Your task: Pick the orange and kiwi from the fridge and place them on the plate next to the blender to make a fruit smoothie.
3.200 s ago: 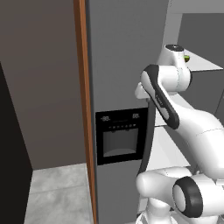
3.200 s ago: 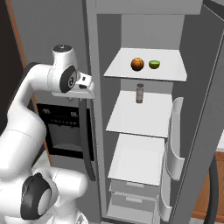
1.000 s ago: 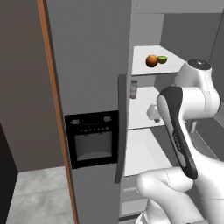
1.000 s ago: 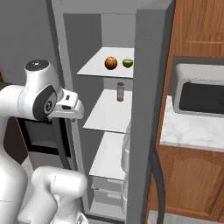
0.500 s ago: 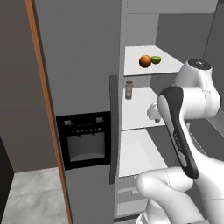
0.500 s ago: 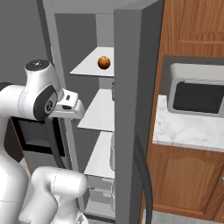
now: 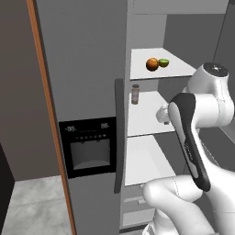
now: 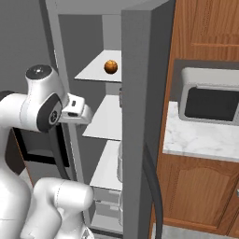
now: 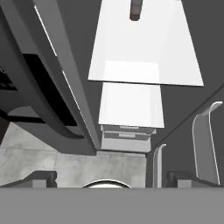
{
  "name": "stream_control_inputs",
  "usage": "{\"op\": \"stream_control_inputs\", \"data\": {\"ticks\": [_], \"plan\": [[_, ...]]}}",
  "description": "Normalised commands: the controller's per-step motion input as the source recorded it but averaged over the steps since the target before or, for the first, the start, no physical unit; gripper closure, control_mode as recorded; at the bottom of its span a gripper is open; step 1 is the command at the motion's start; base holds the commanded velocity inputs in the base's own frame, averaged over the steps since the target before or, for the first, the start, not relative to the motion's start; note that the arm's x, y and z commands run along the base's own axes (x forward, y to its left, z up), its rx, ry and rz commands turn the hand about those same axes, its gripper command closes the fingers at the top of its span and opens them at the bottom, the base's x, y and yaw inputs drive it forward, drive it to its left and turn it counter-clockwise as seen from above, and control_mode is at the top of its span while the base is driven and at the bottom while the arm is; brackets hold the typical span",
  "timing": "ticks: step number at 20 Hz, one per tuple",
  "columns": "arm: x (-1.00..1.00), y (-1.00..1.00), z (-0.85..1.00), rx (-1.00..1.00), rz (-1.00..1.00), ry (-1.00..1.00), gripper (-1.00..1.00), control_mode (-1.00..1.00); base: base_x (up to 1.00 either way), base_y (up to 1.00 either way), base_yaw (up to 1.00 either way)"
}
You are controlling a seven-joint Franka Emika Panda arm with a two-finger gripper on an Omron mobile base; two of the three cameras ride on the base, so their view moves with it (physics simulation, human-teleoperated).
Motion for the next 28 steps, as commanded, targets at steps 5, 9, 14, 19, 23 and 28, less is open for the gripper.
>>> {"op": "stream_control_inputs", "data": {"ticks": [5,9,14,19,23,28], "plan": [[0.13,-0.21,0.34,0.05,-0.02,-0.22,-1.0,-1.0,0.0,0.0,0.0],[0.11,-0.28,0.49,0.11,-0.03,-0.15,-1.0,-1.0,0.0,0.0,0.0],[0.1,-0.39,0.75,0.17,-0.01,-0.05,-1.0,-1.0,0.0,0.0,0.0],[0.3,-0.1,0.75,0.1,-0.04,-0.05,-1.0,-1.0,0.0,0.0,0.0],[0.61,0.08,0.36,0.0,-0.04,-0.03,-1.0,-1.0,0.0,0.0,0.0],[0.38,0.03,-0.04,0.0,0.01,0.01,-1.0,-1.0,0.0,0.0,0.0]]}}
